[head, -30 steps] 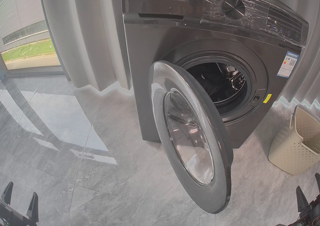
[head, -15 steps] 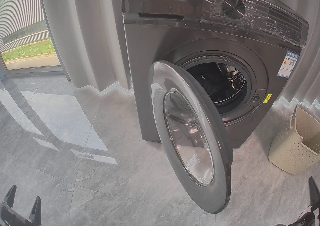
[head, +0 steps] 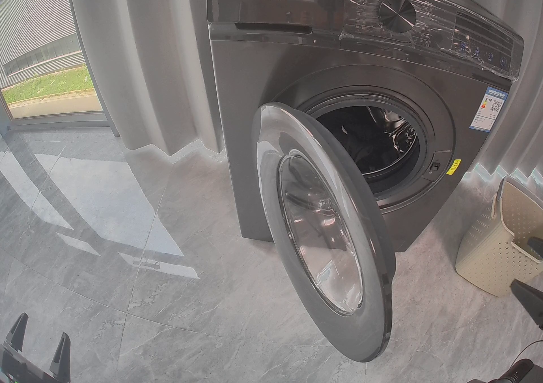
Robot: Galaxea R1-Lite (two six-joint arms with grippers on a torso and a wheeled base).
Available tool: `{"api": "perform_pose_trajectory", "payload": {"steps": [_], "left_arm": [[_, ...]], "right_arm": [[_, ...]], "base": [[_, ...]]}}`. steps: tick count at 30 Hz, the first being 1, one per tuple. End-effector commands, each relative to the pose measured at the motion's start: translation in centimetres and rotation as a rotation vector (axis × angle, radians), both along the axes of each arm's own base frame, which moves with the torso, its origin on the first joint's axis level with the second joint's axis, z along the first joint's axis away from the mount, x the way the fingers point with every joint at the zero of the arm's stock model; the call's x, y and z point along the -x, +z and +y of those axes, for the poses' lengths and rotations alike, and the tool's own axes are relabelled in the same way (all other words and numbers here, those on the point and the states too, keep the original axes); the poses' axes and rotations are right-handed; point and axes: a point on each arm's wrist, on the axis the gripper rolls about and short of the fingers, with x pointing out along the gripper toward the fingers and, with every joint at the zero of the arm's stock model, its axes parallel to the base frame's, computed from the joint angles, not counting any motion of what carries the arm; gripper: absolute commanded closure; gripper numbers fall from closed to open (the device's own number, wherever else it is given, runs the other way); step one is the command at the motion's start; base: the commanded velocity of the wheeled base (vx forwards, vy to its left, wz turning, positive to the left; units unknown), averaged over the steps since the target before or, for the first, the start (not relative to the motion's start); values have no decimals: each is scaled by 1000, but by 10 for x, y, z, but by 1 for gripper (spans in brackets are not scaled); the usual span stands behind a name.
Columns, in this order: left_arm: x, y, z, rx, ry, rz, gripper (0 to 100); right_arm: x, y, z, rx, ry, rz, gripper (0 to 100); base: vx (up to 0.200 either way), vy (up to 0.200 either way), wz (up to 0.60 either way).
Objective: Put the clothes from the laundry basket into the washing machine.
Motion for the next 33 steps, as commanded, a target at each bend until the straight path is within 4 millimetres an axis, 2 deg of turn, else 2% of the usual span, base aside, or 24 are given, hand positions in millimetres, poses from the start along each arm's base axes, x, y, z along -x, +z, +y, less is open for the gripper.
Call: {"api": "perform_pose_trajectory", "payload": {"steps": [1, 6, 12, 13, 15, 20, 22, 26, 33], "left_arm": [[0, -5, 0, 0, -1, 3, 0], [0, -5, 0, 0, -2, 3, 0], [0, -5, 0, -2, -2, 3, 0], [0, -5, 0, -2, -2, 3, 0], [0, -5, 0, 0, -2, 3, 0], [0, -5, 0, -2, -2, 3, 0], [0, -5, 0, -2, -2, 3, 0], [0, -5, 0, -2, -7, 3, 0], [0, -5, 0, -2, -7, 3, 0]], "right_arm": [[-74, -10, 27, 51, 253, 212, 0], [-93, -16, 36, 73, 251, 267, 0], [-107, -25, 57, 81, 359, 318, 0], [-107, -25, 57, 81, 359, 318, 0], [-106, -23, 69, 81, 435, 293, 0], [-99, -16, 76, 46, 479, 292, 0], [-98, -15, 76, 45, 478, 281, 0], [-81, 1, 65, 7, 486, 162, 0], [-79, -3, 64, 4, 488, 171, 0]], "base": [[0, 0, 0], [0, 0, 0], [0, 0, 0], [0, 0, 0], [0, 0, 0], [0, 0, 0], [0, 0, 0], [0, 0, 0], [0, 0, -514]]}}
